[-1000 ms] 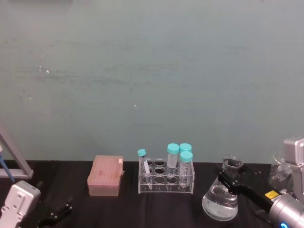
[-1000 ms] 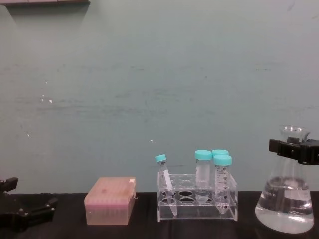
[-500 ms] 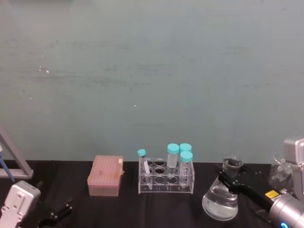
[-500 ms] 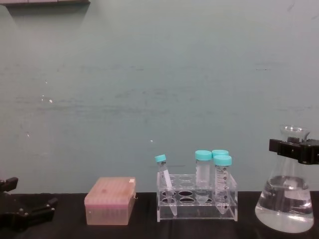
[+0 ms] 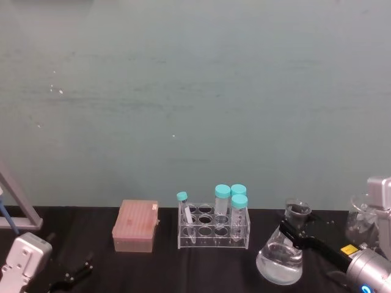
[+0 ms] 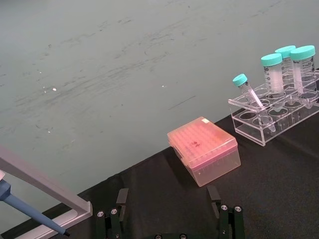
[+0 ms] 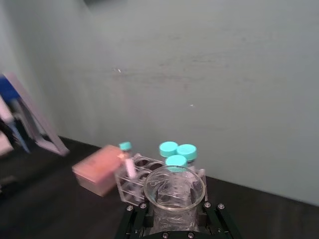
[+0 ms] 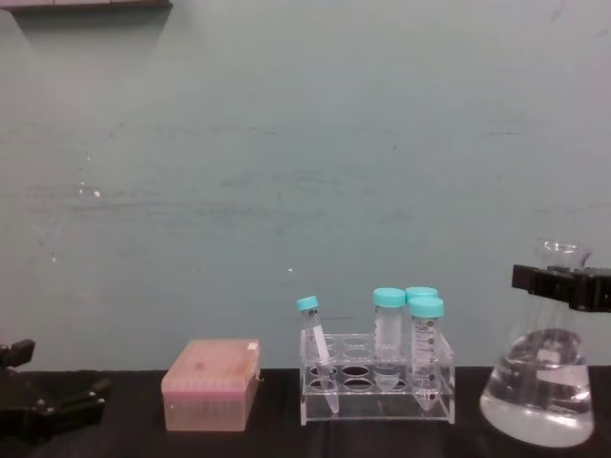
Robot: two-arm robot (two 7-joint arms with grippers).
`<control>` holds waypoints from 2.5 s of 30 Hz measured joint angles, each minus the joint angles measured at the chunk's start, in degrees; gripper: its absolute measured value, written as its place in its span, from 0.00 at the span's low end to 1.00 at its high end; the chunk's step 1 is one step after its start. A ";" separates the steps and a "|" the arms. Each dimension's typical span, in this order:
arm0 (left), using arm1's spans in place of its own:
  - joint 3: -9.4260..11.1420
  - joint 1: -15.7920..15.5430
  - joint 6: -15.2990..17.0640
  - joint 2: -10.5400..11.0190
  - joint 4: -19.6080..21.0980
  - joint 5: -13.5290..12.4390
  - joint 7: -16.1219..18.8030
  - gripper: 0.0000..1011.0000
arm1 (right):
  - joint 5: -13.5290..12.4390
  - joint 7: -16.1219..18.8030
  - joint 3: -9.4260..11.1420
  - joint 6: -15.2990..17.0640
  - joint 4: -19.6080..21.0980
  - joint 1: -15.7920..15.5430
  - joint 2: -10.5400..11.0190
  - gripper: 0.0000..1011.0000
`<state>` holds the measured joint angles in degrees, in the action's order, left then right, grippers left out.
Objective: Pick up the beaker with the right gripper, shake it three times, and then put it down.
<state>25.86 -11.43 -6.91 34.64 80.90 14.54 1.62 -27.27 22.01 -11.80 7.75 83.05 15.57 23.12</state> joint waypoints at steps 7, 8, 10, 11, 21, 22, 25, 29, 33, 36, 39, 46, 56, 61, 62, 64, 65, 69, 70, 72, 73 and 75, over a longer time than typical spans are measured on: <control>0.00 0.00 0.00 0.00 0.00 0.00 0.00 0.99 | -17.91 1.78 6.81 11.62 0.75 -0.12 -5.37 0.45; 0.00 0.00 0.00 0.00 0.00 0.00 0.00 0.99 | -17.91 1.78 6.81 11.62 0.75 -0.12 -5.37 0.45; 0.00 0.00 0.00 0.00 0.00 0.00 0.00 0.99 | -24.17 0.28 9.93 16.34 0.75 -0.17 -8.05 0.45; 0.00 0.00 0.00 0.00 0.00 0.00 0.00 0.99 | -27.57 -1.31 11.65 18.78 0.75 -0.24 -9.53 0.45; 0.00 0.00 0.00 0.00 0.00 0.00 0.00 0.99 | -41.35 -9.02 18.47 27.24 0.73 -0.97 -15.47 0.45; 0.00 0.00 0.00 0.00 0.00 0.00 0.00 0.99 | -42.82 -9.78 19.04 27.95 0.72 -1.12 -16.02 0.45; 0.00 0.00 0.00 0.00 0.00 0.00 0.00 0.99 | -44.54 -10.65 19.44 28.61 0.75 -1.37 -16.49 0.45; 0.00 0.00 0.00 0.00 0.00 0.00 0.00 0.99 | -41.68 -9.60 17.21 26.91 1.38 -1.74 -14.54 0.45; 0.00 0.00 0.00 0.00 0.00 0.00 0.00 0.99 | -34.18 -6.75 13.18 21.99 1.99 -1.92 -10.61 0.45; 0.00 0.00 0.00 0.00 0.00 0.00 0.00 0.99 | -28.33 -5.27 10.30 17.79 2.41 -1.98 -7.81 0.45; 0.00 0.00 0.00 0.00 0.00 0.00 0.00 0.99 | -19.24 -4.21 6.26 11.19 2.83 -1.97 -3.74 0.45; 0.00 0.00 0.00 0.00 0.00 0.00 0.00 0.99 | 3.98 -7.39 -2.20 -3.05 3.09 -1.39 4.19 0.45; 0.00 0.00 0.00 0.00 0.00 0.00 0.00 0.99 | 25.69 -14.15 -8.10 -11.39 1.75 -0.40 8.71 0.45; 0.00 0.00 0.00 0.00 0.00 0.00 0.00 0.99 | 32.14 -16.15 -9.50 -13.58 1.26 0.04 9.76 0.45; 0.00 0.00 0.00 0.00 0.00 0.00 0.00 0.99 | 33.74 -16.59 -9.84 -14.02 1.14 0.14 10.00 0.45; 0.00 0.00 0.00 0.00 0.00 0.00 0.00 0.99 | 35.39 -17.00 -10.18 -14.41 1.03 0.27 10.27 0.45; 0.00 0.00 0.00 0.00 0.00 0.00 0.00 0.99 | 36.88 -17.33 -10.47 -14.75 0.90 0.43 10.50 0.45; 0.00 0.00 0.00 0.00 0.00 0.00 0.00 0.99 | 38.22 -17.46 -10.44 -15.03 0.69 0.56 10.53 0.45; 0.00 0.00 0.00 0.00 0.00 0.00 0.00 0.99 | 37.42 -17.15 -9.95 -14.84 0.74 0.43 10.22 0.45; 0.00 0.00 0.00 0.00 0.00 0.00 0.00 0.99 | 32.55 -15.21 -7.82 -13.14 1.12 -0.25 8.76 0.45; 0.00 0.00 0.00 0.00 0.00 0.00 0.00 0.99 | 29.29 -13.76 -6.53 -11.95 1.36 -0.64 7.82 0.45; 0.00 0.00 0.00 0.00 0.00 0.00 0.00 0.99 | 20.88 -9.98 -3.29 -8.01 1.92 -1.51 5.29 0.45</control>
<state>25.86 -11.43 -6.91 34.64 80.90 14.55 1.62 -6.40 12.02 -15.09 -0.26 84.96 14.06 28.41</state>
